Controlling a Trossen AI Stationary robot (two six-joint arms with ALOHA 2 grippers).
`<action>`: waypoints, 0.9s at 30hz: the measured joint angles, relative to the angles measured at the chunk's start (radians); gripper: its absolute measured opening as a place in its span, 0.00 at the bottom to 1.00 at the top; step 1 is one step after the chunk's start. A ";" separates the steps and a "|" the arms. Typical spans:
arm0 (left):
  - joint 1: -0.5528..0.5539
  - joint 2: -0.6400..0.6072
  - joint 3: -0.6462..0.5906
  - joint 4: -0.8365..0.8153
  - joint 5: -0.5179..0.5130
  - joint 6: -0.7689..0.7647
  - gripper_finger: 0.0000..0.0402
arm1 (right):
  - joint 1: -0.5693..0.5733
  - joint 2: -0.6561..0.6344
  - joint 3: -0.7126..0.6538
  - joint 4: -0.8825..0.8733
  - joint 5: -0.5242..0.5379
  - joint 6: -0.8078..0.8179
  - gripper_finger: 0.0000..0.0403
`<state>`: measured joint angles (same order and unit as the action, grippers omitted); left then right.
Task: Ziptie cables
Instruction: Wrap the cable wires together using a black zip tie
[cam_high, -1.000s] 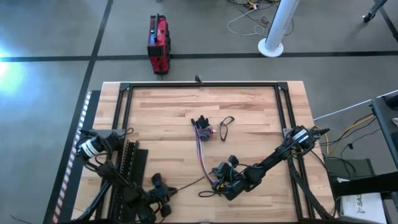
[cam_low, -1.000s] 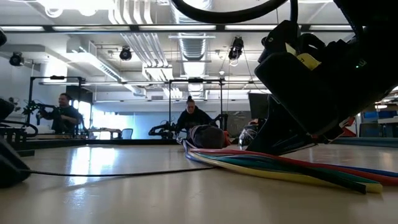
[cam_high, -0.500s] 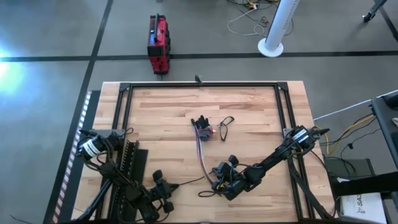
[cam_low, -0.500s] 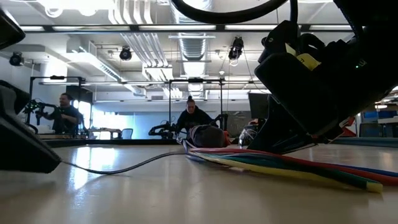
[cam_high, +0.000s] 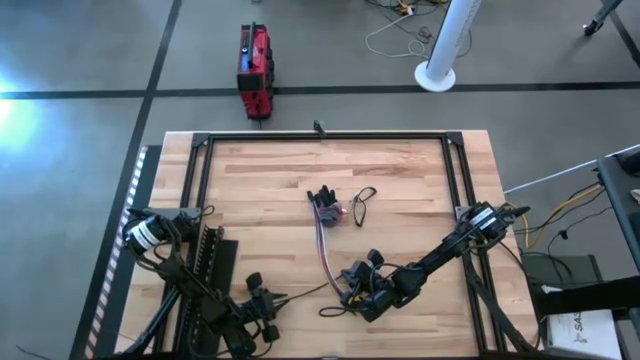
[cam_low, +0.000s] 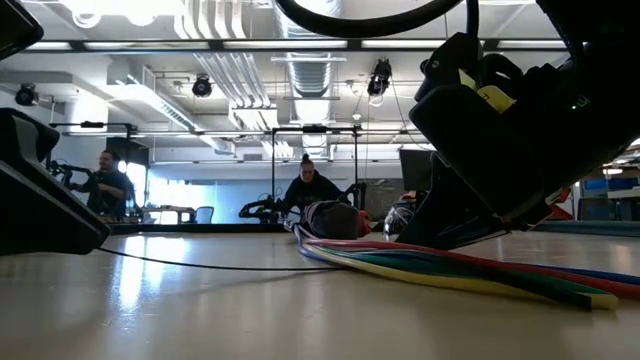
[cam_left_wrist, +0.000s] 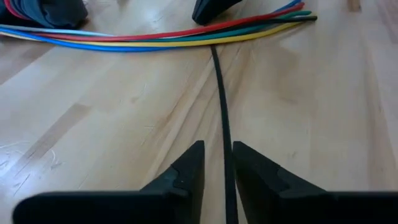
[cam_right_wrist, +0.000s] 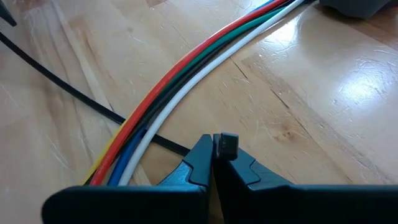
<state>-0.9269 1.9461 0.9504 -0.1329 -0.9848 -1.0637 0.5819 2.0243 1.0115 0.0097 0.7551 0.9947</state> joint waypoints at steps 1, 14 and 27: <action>0.003 0.000 0.000 -0.002 0.000 -0.002 0.18 | 0.000 0.000 0.000 0.000 0.000 0.000 0.00; 0.022 -0.083 0.001 -0.144 0.003 0.046 0.37 | 0.000 0.000 0.000 0.000 -0.003 0.000 0.00; 0.022 -0.193 -0.004 -0.383 0.536 -0.092 0.35 | 0.000 0.000 0.000 0.000 -0.004 -0.004 0.00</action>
<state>-0.9049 1.7527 0.9463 -0.5157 -0.4489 -1.1559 0.5819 2.0243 1.0115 0.0093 0.7513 0.9905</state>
